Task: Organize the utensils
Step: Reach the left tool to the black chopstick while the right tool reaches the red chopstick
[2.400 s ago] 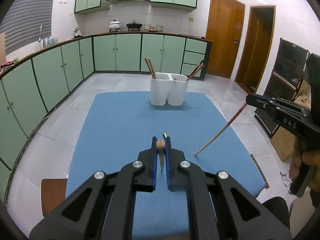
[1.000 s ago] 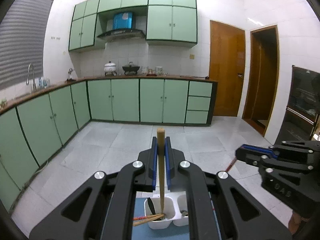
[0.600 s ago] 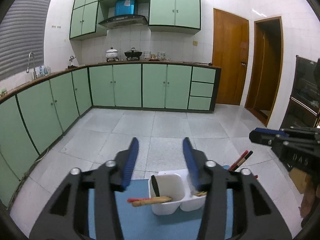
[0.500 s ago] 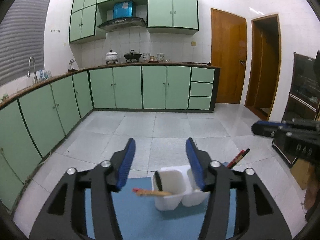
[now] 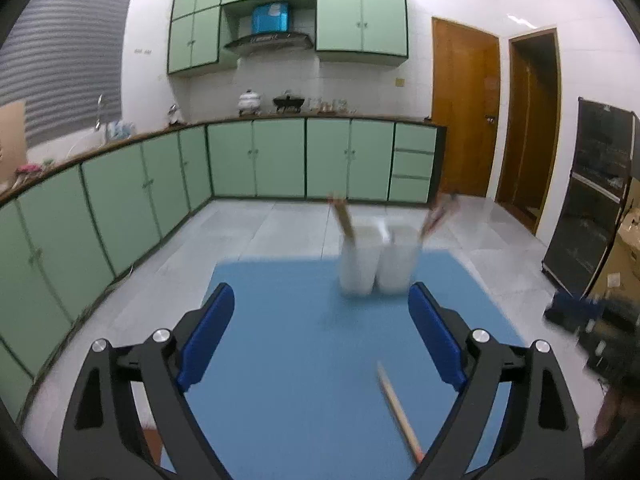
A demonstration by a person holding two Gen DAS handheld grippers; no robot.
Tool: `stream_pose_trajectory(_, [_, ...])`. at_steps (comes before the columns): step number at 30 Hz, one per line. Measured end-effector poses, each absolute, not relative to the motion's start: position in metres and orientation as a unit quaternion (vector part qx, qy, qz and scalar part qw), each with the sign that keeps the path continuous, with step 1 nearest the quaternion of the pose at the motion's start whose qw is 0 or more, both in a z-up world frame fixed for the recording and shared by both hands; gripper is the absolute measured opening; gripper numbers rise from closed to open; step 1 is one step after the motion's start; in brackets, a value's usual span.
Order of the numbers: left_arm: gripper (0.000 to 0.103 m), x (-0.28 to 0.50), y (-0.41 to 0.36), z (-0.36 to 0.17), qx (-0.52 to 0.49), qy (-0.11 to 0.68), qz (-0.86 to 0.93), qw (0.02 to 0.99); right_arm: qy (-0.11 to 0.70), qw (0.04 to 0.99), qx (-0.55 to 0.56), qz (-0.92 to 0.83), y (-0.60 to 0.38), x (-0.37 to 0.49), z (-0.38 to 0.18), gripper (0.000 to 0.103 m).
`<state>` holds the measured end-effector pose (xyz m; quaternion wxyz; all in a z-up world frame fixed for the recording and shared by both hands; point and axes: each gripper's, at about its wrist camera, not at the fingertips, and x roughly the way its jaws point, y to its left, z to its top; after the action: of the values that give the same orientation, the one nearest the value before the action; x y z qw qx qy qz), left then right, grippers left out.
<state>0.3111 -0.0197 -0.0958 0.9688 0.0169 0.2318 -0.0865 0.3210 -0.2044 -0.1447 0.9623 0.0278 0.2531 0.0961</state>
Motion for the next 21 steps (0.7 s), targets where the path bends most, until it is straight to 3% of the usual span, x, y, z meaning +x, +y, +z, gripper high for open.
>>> stream_pose_trajectory(5, [0.086, 0.245, 0.003, -0.149, -0.023, 0.272, -0.062, 0.960, 0.323, 0.937, 0.089, 0.100, -0.172, 0.266, -0.242, 0.029])
stream_pose_trajectory(9, [0.086, 0.213, 0.011, -0.176, -0.037, 0.297, -0.052, 0.953, 0.342, 0.930, 0.075, 0.113, -0.139, 0.246, -0.276, 0.029])
stream_pose_trajectory(21, [0.086, 0.199, 0.016, -0.180, -0.054, 0.307, -0.064, 0.948, 0.340, 0.935, 0.010, 0.099, -0.104, 0.253, -0.288, 0.031])
